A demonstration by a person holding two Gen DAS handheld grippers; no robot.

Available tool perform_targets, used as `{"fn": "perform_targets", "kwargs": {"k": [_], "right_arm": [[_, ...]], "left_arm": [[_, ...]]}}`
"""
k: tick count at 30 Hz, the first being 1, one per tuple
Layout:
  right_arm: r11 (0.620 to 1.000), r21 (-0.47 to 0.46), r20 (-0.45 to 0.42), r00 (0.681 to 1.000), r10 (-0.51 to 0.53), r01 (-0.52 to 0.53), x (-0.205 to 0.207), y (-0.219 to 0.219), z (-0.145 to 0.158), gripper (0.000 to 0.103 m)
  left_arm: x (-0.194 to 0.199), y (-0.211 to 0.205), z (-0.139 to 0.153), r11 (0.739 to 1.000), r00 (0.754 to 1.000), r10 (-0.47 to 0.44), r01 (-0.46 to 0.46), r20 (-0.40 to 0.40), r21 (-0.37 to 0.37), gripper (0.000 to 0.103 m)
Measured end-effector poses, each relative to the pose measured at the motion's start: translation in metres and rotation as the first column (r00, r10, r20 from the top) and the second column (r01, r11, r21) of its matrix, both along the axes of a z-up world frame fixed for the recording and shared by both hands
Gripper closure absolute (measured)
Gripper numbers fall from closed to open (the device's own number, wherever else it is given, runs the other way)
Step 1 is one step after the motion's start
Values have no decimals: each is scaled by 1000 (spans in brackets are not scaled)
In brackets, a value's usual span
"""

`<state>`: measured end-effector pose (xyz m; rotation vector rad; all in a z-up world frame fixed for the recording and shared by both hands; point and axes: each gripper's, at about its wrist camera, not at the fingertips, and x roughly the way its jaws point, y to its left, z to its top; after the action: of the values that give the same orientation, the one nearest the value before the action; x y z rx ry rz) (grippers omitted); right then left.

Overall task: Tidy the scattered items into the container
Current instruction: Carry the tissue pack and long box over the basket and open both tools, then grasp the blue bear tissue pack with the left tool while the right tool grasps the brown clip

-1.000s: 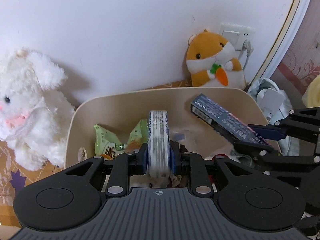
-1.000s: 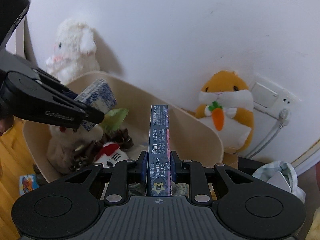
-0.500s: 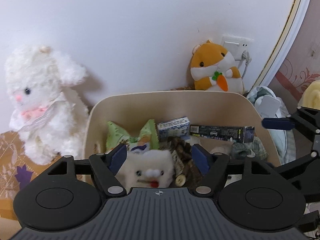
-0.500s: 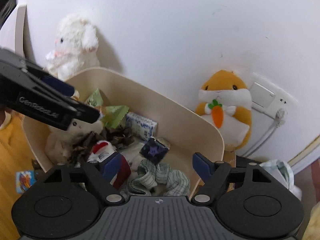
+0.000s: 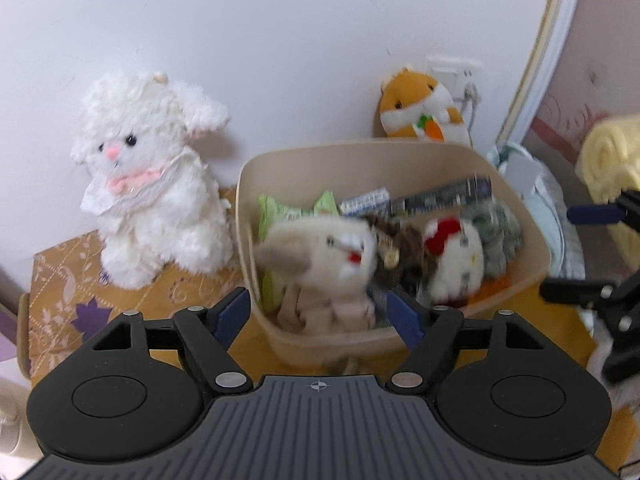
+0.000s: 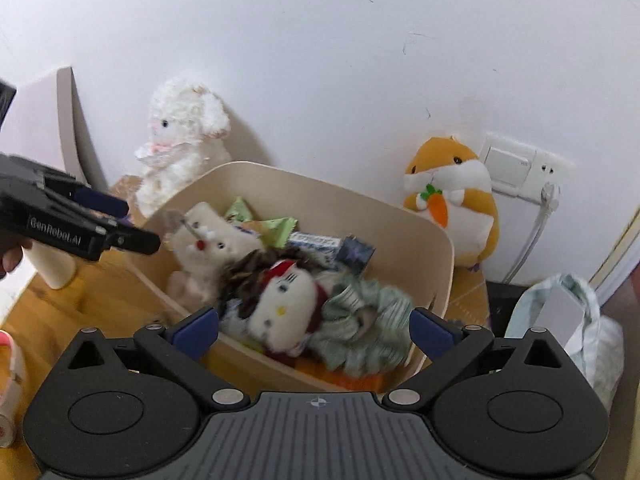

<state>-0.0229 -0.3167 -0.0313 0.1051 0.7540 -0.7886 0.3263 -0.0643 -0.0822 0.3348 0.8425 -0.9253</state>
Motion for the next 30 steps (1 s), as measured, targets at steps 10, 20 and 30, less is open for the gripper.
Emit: {"fn": "perform_targets", "kwargs": {"k": [10,20,30], "right_arm": [[998,49,-69,997,42,-39,-8,40,-60,0],[986,151,-164,982,97,-72,1,54,-121,0],[980,167,-214,966,146,-111,21,55,-153,0]], "left_arm": [[-27,36,-51,983,995,-102,102,-7,154,25],[-38,43,-99,954,987,-151,159,-52,253,25],[-30,29,-119,942,980,-170,191,-99,277,25]]}}
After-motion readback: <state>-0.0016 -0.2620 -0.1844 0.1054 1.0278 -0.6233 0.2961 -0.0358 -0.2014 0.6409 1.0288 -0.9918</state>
